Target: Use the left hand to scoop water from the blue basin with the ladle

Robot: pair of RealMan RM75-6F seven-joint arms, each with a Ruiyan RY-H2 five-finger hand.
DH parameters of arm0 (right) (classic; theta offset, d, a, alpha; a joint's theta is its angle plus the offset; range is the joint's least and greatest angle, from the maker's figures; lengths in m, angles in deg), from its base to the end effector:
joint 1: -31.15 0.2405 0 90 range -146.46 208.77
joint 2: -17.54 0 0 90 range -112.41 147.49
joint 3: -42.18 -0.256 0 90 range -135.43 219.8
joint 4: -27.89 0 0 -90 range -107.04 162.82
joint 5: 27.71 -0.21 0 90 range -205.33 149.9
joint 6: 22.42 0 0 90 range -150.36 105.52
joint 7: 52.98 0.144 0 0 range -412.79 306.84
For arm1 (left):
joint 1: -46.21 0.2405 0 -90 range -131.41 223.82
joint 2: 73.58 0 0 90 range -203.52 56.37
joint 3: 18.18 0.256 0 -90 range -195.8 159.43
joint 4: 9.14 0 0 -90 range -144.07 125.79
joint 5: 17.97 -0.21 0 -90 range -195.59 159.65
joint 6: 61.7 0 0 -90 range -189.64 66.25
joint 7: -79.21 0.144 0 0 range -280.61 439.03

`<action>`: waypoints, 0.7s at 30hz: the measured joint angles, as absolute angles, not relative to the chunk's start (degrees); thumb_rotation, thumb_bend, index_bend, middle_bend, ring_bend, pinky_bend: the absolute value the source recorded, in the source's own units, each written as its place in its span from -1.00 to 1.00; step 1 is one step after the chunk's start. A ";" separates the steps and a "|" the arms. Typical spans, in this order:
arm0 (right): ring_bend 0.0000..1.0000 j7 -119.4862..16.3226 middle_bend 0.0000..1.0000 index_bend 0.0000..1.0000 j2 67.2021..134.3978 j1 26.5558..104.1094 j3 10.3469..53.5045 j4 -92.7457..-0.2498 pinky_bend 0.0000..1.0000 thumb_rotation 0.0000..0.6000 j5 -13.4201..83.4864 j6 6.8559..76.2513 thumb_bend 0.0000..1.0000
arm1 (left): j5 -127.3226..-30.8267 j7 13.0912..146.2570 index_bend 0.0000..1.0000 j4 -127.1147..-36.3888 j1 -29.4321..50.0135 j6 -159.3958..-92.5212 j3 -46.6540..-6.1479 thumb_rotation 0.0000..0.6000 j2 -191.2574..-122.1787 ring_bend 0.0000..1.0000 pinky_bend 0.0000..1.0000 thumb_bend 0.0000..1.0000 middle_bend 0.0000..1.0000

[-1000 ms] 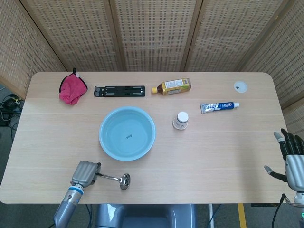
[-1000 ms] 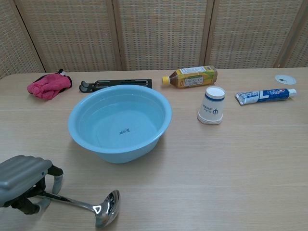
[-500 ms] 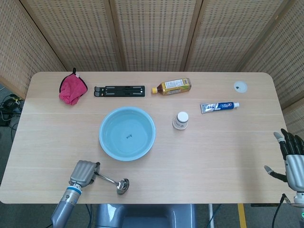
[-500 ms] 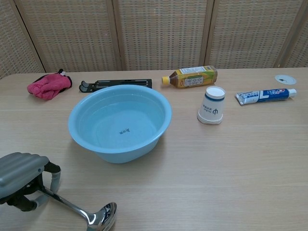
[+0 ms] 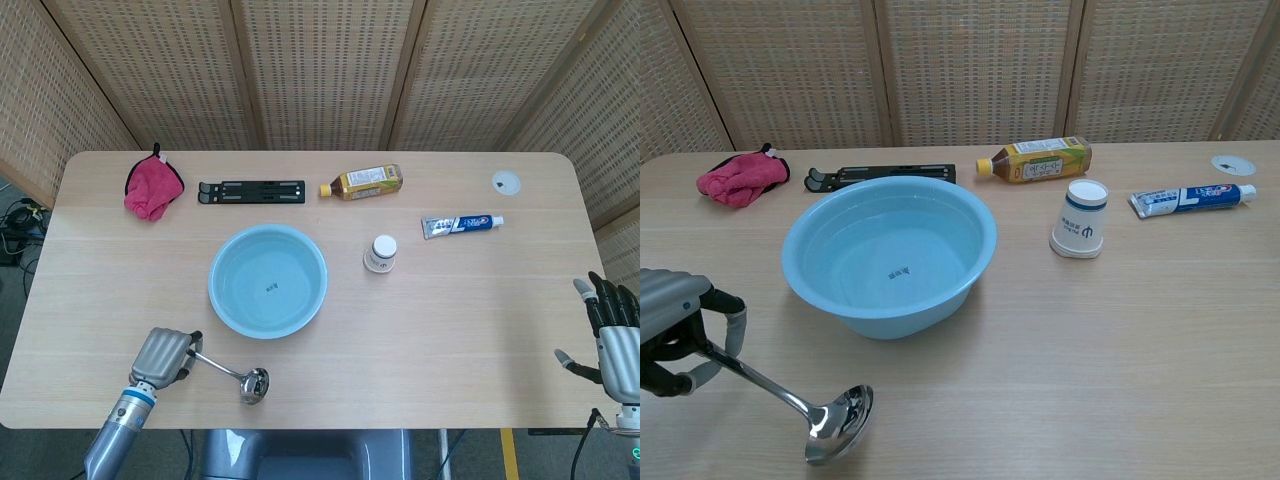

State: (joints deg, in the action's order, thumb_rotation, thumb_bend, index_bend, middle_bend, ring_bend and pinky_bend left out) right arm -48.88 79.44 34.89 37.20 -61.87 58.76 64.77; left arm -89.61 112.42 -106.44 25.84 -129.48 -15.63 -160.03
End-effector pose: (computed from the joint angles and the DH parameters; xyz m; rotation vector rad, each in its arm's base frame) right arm -0.3191 -0.1831 0.1860 1.3399 -0.8442 0.9393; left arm -0.2231 0.2049 -0.0156 -1.8392 -0.9951 -0.6841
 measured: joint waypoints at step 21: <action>-1.00 -50.17 -1.00 -1.00 79.91 35.28 36.74 -61.43 -1.00 1.00 57.07 63.60 -1.00 | -67.54 129.30 0.57 -116.45 10.77 -125.04 -31.23 1.00 -152.22 0.94 1.00 0.32 0.91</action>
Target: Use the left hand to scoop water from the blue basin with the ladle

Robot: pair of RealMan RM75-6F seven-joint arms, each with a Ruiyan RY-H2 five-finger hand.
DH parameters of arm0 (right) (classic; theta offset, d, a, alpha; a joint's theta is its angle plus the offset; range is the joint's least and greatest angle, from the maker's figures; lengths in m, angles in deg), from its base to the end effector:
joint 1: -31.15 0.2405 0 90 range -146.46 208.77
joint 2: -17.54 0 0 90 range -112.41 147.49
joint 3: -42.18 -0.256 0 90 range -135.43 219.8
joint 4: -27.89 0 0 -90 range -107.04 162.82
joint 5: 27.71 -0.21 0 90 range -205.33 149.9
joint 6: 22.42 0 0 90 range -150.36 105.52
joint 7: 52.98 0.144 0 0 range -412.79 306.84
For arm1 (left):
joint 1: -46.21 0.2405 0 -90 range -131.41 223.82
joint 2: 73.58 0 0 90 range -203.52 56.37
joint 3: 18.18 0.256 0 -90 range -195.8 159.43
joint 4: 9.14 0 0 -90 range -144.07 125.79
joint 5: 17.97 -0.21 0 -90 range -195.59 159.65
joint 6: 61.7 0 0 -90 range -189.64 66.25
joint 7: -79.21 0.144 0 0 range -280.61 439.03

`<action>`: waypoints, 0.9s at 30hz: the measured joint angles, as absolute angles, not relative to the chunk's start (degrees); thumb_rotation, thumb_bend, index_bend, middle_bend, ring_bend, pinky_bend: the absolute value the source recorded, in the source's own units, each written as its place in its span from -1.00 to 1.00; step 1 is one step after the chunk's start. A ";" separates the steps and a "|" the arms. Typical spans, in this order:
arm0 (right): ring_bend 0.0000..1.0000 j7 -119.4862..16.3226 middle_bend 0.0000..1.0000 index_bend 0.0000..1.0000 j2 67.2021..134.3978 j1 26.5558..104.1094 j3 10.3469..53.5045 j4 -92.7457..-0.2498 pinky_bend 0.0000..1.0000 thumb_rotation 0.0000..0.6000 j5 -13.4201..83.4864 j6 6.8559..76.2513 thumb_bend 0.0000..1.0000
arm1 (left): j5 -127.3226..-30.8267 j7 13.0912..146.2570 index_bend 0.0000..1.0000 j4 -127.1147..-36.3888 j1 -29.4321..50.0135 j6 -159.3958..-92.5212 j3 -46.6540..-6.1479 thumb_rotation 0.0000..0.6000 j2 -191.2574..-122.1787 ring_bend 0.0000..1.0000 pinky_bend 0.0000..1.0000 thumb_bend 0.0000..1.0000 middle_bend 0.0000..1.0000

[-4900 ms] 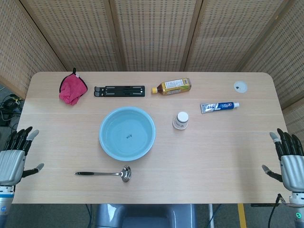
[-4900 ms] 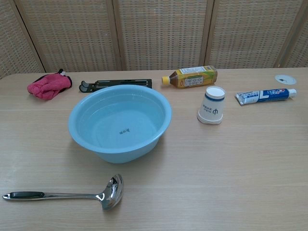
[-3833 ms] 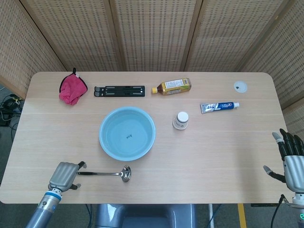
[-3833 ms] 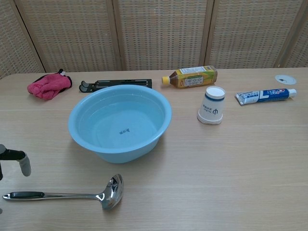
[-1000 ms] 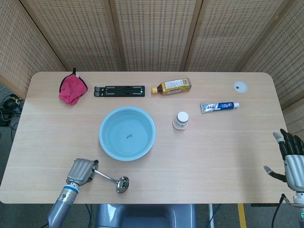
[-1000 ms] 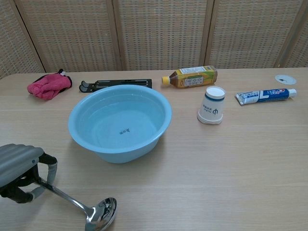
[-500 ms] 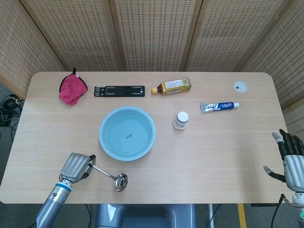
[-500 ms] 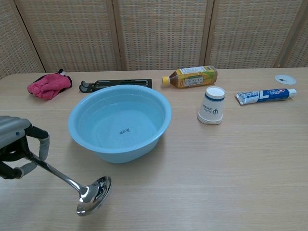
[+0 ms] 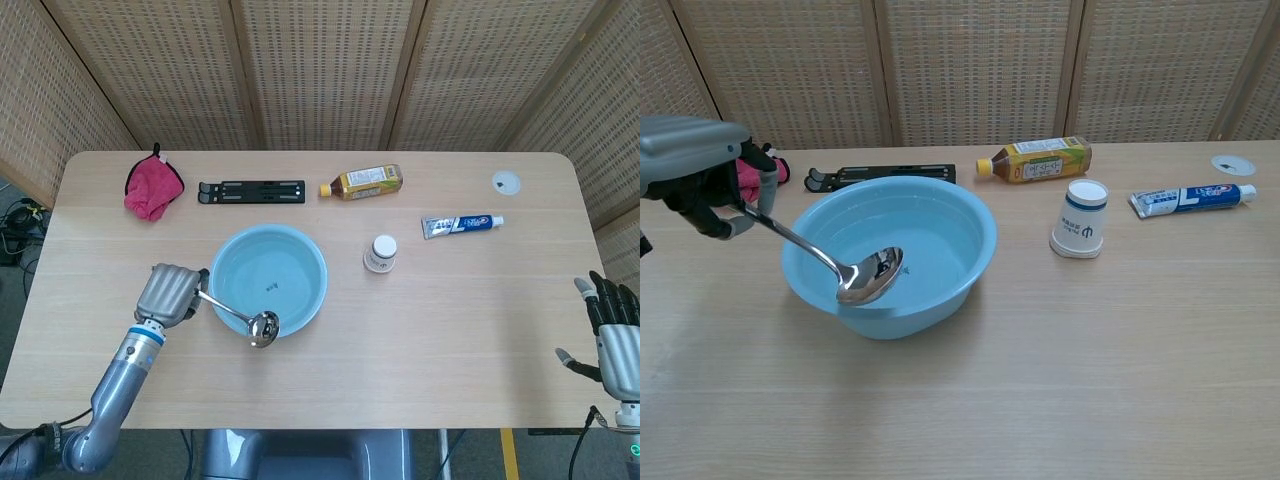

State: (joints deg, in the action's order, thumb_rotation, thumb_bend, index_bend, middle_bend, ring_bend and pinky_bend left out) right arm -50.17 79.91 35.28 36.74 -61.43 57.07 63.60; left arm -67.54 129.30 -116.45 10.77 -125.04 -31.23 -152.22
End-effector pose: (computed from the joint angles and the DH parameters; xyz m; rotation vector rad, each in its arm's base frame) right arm -0.3233 -0.1870 0.1846 1.3290 -0.8450 0.9065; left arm -0.1513 0.3043 0.0381 -1.7928 -0.8299 -0.6590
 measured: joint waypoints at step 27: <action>-1.00 -49.50 -1.00 -1.00 80.32 36.07 35.21 -59.60 -1.00 1.00 52.53 60.53 -1.00 | -48.19 134.90 0.65 -89.10 -10.00 -118.66 -30.92 1.00 -165.93 0.94 1.00 0.46 0.91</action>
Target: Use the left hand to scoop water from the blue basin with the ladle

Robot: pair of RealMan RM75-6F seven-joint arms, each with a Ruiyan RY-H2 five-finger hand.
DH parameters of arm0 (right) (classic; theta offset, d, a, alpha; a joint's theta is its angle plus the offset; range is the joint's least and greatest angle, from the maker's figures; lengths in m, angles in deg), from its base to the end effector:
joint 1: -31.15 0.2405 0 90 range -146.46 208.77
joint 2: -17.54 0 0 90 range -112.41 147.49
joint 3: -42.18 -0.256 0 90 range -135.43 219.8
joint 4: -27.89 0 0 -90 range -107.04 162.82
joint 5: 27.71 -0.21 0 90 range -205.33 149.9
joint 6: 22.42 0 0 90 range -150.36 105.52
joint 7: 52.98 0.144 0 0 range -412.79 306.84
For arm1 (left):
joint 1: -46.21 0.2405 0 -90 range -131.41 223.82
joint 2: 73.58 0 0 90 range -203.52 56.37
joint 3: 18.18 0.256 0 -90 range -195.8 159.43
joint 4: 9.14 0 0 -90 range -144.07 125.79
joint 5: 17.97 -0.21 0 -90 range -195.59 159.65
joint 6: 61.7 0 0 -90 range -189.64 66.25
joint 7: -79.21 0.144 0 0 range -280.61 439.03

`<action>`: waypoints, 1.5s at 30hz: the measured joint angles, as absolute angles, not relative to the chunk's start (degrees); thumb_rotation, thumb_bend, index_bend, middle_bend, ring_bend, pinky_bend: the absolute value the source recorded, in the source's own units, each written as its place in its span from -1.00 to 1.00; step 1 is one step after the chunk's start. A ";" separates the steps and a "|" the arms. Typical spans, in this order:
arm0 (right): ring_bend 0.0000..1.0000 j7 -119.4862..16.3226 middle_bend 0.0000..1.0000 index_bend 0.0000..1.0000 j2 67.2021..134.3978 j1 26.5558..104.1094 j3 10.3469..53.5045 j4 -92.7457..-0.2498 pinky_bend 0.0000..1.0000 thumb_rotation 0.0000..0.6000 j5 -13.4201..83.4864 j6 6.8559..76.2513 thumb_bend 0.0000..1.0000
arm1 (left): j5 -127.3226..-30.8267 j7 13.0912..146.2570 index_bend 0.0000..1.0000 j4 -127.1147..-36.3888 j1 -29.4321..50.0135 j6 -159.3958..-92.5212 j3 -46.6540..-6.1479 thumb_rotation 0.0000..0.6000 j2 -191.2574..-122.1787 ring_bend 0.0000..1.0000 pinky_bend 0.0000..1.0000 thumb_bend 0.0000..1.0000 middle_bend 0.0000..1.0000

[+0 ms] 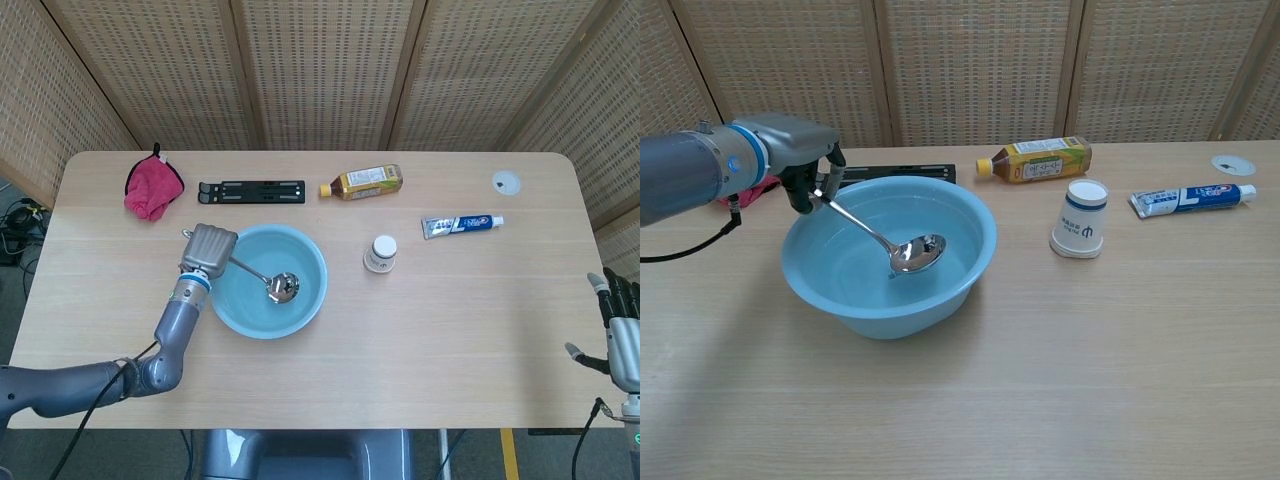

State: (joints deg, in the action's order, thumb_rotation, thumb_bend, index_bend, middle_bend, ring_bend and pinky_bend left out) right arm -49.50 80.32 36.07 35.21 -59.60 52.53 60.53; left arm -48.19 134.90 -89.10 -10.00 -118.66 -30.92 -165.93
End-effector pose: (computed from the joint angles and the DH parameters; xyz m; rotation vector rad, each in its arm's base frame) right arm -0.3374 -0.1969 0.1886 1.2750 -0.8795 0.8603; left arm -0.1237 0.3968 -0.0220 -1.8084 -0.7211 -0.4721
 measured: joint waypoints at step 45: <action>-1.00 -47.36 -1.00 -1.00 79.59 36.21 34.67 -59.16 -1.00 1.00 51.57 59.59 -1.00 | -50.31 146.85 0.75 -82.11 -15.02 -124.25 -27.00 1.00 -174.05 0.94 1.00 0.47 0.91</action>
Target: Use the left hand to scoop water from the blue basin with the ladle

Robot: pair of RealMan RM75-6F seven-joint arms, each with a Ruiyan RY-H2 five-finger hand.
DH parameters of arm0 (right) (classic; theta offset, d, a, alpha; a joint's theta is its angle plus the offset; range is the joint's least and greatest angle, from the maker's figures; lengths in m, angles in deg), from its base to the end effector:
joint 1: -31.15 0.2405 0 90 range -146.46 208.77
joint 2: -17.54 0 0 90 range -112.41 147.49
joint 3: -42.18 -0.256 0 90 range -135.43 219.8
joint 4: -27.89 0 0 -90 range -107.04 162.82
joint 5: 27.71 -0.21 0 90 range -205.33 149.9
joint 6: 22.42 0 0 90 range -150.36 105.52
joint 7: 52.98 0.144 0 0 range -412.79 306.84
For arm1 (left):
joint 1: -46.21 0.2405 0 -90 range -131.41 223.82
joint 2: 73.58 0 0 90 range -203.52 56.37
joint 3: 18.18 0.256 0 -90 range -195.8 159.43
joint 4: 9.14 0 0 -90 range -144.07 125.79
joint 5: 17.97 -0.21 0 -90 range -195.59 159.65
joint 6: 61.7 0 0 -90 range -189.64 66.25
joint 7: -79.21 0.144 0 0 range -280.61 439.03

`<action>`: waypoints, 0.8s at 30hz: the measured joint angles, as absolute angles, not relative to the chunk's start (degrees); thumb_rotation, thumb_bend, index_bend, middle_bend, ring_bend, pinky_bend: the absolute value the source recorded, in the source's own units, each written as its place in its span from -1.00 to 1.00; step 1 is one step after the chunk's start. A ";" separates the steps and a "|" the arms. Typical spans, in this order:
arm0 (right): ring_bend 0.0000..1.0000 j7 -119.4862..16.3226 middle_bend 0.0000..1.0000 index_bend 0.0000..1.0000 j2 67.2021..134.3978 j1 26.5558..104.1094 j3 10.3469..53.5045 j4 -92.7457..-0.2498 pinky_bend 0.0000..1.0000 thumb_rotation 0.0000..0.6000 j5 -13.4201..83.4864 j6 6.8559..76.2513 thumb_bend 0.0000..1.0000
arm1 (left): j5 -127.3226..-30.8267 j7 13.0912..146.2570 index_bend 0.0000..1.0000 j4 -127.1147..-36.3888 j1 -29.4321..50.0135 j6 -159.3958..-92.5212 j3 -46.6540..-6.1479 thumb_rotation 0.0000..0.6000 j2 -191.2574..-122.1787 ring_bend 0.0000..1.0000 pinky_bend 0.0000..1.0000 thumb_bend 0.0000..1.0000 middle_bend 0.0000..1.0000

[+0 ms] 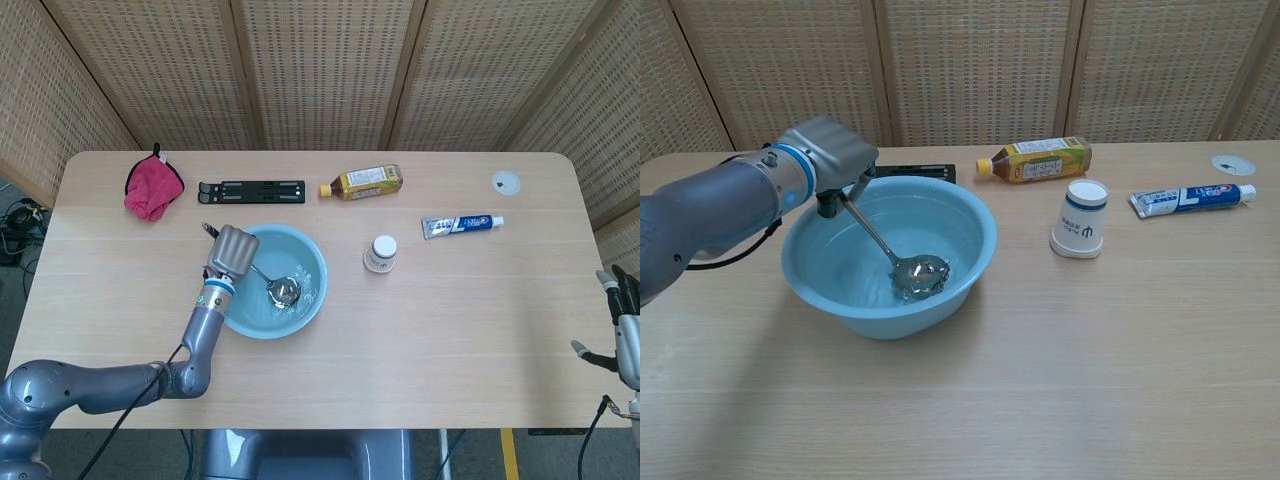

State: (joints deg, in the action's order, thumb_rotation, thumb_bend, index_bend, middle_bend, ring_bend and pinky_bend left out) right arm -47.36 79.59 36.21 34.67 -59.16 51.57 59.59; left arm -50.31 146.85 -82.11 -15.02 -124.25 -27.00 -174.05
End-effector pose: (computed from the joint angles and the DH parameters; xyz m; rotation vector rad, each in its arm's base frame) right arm -0.3412 -0.1996 0.1946 1.2544 -0.9007 0.8681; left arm -0.0987 0.3941 -0.0552 -1.8495 -0.3833 -0.3534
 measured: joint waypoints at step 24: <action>-1.00 -48.26 -1.00 -1.00 79.79 36.33 34.62 -59.63 -1.00 1.00 51.48 59.62 -1.00 | -48.36 147.64 0.77 -97.97 -16.24 -128.47 -31.75 1.00 -163.36 0.94 1.00 0.47 0.91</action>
